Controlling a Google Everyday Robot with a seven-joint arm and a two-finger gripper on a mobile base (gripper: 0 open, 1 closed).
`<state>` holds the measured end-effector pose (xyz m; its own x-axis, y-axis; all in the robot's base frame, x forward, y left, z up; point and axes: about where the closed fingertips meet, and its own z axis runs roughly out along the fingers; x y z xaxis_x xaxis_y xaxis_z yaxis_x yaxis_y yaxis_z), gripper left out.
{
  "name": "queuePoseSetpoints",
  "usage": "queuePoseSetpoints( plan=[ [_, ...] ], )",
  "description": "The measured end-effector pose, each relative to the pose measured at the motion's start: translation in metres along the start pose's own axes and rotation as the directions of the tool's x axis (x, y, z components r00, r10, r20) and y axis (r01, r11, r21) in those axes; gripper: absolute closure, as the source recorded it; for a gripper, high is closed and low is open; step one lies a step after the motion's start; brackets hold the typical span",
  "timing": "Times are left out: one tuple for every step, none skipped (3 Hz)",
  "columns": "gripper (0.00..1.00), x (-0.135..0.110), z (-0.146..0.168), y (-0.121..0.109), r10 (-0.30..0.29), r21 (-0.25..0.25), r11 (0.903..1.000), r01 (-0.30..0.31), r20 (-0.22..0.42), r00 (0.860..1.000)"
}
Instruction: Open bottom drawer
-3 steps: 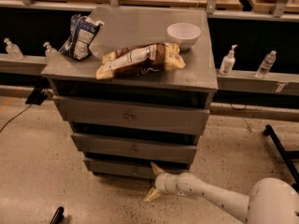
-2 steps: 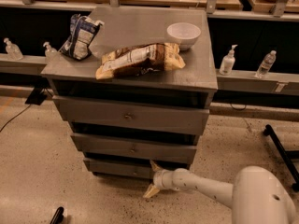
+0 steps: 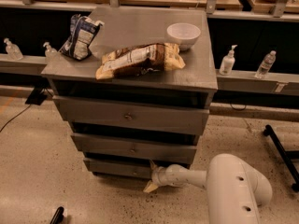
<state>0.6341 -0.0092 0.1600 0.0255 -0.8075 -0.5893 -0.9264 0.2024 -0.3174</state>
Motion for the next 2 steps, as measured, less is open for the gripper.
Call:
queuePoseSetpoints(
  plan=[
    [0.27, 0.0037, 0.0011, -0.0001, -0.001, -0.007, 1.0, 0.001, -0.004, 1.0],
    [0.26, 0.0014, -0.0019, -0.0014, -0.001, -0.007, 1.0, 0.001, -0.004, 1.0]
  ],
)
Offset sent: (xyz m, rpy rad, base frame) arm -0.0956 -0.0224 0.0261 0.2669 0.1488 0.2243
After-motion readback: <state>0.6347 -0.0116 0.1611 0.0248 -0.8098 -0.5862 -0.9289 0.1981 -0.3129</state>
